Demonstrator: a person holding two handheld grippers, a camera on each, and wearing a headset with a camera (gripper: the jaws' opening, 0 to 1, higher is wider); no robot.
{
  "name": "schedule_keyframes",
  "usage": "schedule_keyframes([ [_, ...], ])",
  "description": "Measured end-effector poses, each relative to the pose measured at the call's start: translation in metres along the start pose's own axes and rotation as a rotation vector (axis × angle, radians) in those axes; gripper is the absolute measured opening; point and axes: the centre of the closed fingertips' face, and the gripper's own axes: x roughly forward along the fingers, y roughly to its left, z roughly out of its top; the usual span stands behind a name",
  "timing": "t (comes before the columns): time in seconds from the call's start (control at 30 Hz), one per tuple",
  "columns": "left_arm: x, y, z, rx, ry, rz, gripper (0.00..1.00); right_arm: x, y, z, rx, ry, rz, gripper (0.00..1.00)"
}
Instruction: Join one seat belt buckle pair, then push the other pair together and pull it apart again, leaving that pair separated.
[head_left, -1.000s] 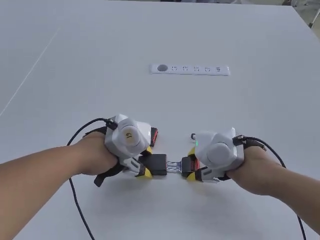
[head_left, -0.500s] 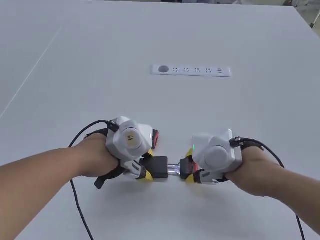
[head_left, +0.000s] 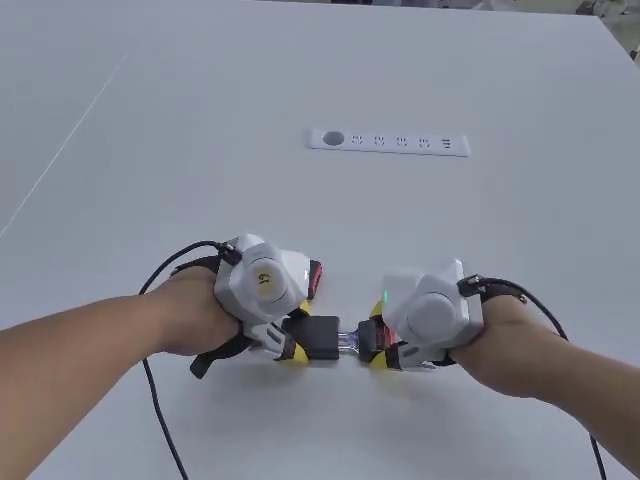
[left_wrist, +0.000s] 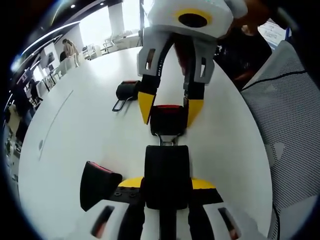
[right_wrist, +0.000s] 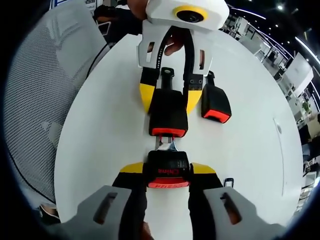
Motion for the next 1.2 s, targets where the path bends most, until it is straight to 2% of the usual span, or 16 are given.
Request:
schedule_keyframes([
  [0.1, 0.000, 0.000, 0.000, 0.017, 0.005, -0.009, 0.32, 0.001, 0.000, 0.002, -0.004, 0.006, 0.004, 0.28],
  [0.33, 0.000, 0.001, 0.000, 0.018, 0.002, -0.013, 0.32, 0.001, -0.001, 0.003, 0.011, 0.010, 0.003, 0.28],
  [0.63, 0.000, 0.001, 0.000, 0.015, 0.004, -0.013, 0.32, 0.006, -0.001, 0.013, 0.009, 0.008, 0.004, 0.28],
  [0.83, 0.000, 0.001, 0.001, 0.011, -0.009, -0.012, 0.31, 0.008, -0.001, 0.016, 0.012, 0.016, 0.008, 0.27],
  [0.87, 0.000, 0.001, -0.001, 0.008, -0.001, -0.010, 0.31, 0.009, 0.003, 0.015, 0.014, 0.033, 0.032, 0.27],
  [0.9, 0.000, 0.000, 0.000, 0.006, -0.006, -0.013, 0.31, 0.008, 0.001, 0.014, -0.007, 0.040, 0.022, 0.27],
  [0.93, 0.000, 0.000, 0.000, 0.006, -0.005, -0.010, 0.31, 0.009, 0.001, 0.017, 0.013, 0.033, 0.013, 0.27],
  [1.2, 0.000, 0.001, 0.001, 0.008, -0.002, -0.014, 0.32, 0.008, 0.000, 0.018, 0.013, 0.037, 0.010, 0.28],
])
